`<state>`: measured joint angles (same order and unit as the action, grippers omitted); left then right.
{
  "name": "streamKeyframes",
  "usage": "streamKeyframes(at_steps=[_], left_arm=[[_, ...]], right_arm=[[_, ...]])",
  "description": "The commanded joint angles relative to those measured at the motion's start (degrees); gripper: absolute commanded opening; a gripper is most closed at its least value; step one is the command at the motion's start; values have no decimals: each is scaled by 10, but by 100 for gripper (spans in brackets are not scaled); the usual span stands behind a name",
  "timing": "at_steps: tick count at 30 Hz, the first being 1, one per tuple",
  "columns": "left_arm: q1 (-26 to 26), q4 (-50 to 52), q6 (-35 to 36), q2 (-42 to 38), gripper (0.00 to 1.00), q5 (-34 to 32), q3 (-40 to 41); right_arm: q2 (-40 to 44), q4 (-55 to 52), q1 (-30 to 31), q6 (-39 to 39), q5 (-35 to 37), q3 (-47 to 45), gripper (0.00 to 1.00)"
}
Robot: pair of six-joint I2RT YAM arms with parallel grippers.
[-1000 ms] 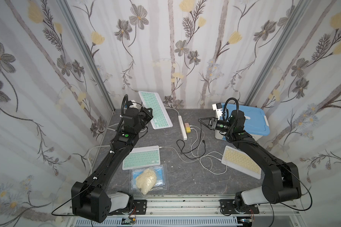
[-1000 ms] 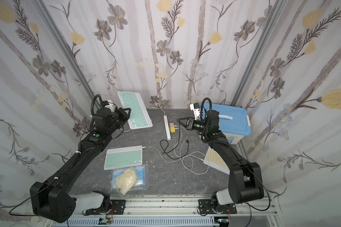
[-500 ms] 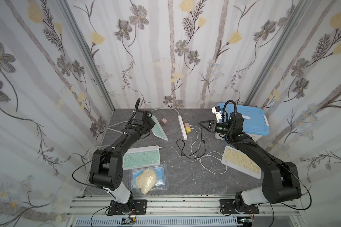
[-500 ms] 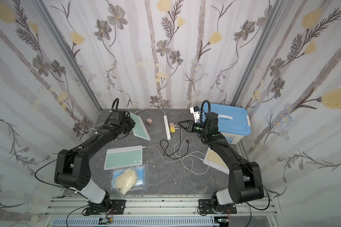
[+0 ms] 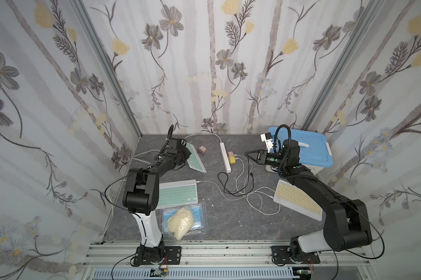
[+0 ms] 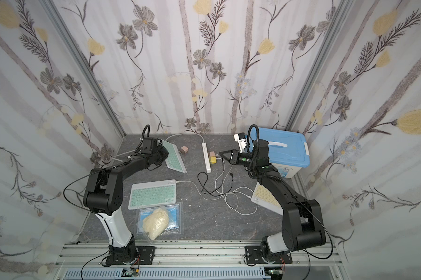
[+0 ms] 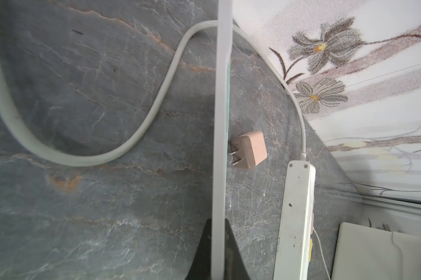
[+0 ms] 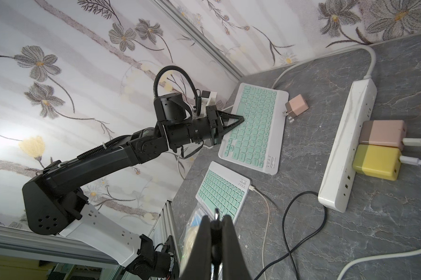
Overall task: Unplug the wireless keyboard
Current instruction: Place the keyboard at the center of the board.
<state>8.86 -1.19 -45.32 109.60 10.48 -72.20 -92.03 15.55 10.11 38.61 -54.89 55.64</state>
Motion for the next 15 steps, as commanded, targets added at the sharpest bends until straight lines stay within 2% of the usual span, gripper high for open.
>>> streamKeyframes(at_steps=[1,8,15], left_arm=[[-3,-29,4,21,0,34,-10],[-16,-20,8,47,0,37,-7],[-36,-12,24,53,21,42,17]], right_arm=[[1,6,1,-16,-4,1,0],[-2,0,1,-20,-5,2,0],[-7,4,1,-17,-9,5,0]])
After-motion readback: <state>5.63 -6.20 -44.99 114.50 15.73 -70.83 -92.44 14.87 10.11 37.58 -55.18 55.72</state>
